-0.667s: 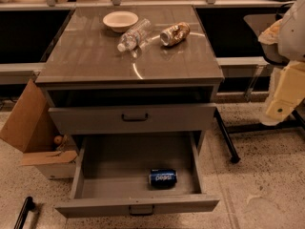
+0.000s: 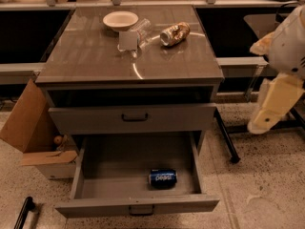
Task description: Pick pepsi can from middle drawer and place on counter
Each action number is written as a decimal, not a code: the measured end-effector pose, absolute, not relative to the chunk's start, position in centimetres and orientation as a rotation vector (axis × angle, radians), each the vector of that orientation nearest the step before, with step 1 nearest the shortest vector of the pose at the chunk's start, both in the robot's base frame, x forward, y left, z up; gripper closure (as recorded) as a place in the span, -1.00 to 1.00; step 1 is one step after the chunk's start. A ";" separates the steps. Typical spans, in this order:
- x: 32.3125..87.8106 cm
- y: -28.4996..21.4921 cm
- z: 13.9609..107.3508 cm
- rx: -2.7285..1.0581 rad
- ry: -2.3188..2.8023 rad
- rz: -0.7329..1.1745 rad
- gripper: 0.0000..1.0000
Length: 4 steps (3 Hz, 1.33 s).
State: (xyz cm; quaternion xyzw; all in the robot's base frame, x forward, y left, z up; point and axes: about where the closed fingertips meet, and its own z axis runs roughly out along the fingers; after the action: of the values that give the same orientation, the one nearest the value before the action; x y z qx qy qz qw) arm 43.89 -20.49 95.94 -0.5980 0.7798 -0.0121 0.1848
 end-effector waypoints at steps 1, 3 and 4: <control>43.5 -17.6 91.3 -1.625 2.151 0.163 -1.00; 42.4 -13.3 87.1 -1.605 2.120 0.406 -1.00; 41.8 -12.5 83.7 -1.663 2.104 0.433 -1.00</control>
Offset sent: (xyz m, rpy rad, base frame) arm -0.0221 0.1093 -0.1382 0.4499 0.2314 0.0860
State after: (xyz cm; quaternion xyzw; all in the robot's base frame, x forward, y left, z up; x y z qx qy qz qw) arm 41.81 -12.48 83.67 -0.5985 0.7570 0.1556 0.2110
